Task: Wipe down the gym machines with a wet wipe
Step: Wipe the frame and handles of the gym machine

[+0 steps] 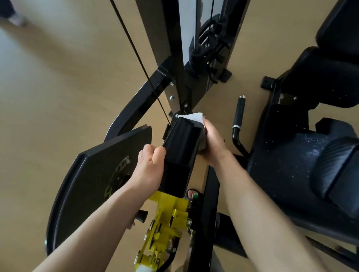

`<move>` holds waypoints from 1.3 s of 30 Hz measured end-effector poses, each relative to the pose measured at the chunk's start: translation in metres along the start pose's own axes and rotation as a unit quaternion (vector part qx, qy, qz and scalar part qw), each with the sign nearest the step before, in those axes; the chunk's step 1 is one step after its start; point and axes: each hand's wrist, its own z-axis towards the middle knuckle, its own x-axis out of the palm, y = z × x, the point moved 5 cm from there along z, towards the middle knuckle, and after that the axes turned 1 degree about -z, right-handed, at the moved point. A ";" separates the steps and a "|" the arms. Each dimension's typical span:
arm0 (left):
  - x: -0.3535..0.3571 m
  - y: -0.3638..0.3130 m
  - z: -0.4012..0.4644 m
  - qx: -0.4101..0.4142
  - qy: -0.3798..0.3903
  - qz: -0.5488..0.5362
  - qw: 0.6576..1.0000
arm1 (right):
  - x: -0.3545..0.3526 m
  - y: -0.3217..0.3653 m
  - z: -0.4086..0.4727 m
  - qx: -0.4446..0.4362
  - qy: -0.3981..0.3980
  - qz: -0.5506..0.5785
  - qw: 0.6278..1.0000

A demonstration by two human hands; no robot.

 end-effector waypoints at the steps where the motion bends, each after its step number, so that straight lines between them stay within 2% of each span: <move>1: 0.000 0.000 0.000 -0.001 0.002 0.002 1.000 | -0.001 0.000 -0.005 -0.024 -0.038 -0.006 0.999; 3: 0.000 -0.001 -0.001 -0.003 0.001 0.001 1.000 | -0.004 -0.002 -0.015 -0.090 -0.123 -0.032 0.988; 6: -0.002 -0.004 -0.004 0.003 -0.005 -0.004 1.000 | -0.003 -0.005 -0.036 -0.177 -0.225 -0.122 0.950; 11: -0.003 -0.006 -0.007 0.004 -0.008 -0.003 1.000 | 0.013 -0.026 -0.108 -0.223 -0.272 -0.209 0.913; 17: -0.006 -0.006 -0.026 0.032 -0.051 -0.002 0.998 | 0.027 -0.061 -0.181 -0.236 -0.259 -0.197 0.916; 20: -0.001 -0.006 -0.052 0.055 -0.060 0.085 0.993 | 0.021 -0.067 -0.211 -0.200 -0.216 -0.159 0.942; 22: -0.001 -0.010 -0.073 0.123 -0.072 0.158 0.977 | 0.018 -0.073 -0.231 -0.163 -0.155 -0.082 0.971; 24: 0.001 -0.018 -0.098 0.242 -0.072 0.163 0.954 | 0.012 -0.075 -0.254 -0.156 -0.135 -0.051 0.977; 26: 0.010 -0.024 -0.124 0.325 -0.008 0.145 0.935 | 0.007 -0.075 -0.278 -0.172 -0.131 -0.022 0.976; 27: 0.017 -0.025 -0.136 0.328 0.048 0.129 0.935 | 0.006 -0.073 -0.290 -0.177 -0.128 -0.001 0.976; 29: 0.033 -0.021 -0.156 0.270 0.160 0.099 0.944 | 0.002 -0.073 -0.315 -0.171 -0.127 0.047 0.976; 31: 0.043 -0.017 -0.174 0.216 0.216 0.086 0.948 | -0.002 -0.072 -0.339 -0.180 -0.099 0.085 0.975; 33: 0.050 -0.018 -0.191 0.221 0.247 0.089 0.939 | -0.006 -0.072 -0.362 -0.198 -0.067 0.098 0.973; 36: 0.062 -0.024 -0.217 0.277 0.272 0.108 0.915 | -0.022 -0.072 -0.401 -0.217 -0.072 0.119 0.966; 39: 0.079 -0.032 -0.251 0.341 0.254 0.151 0.892 | -0.048 -0.076 -0.444 -0.246 -0.090 0.145 0.954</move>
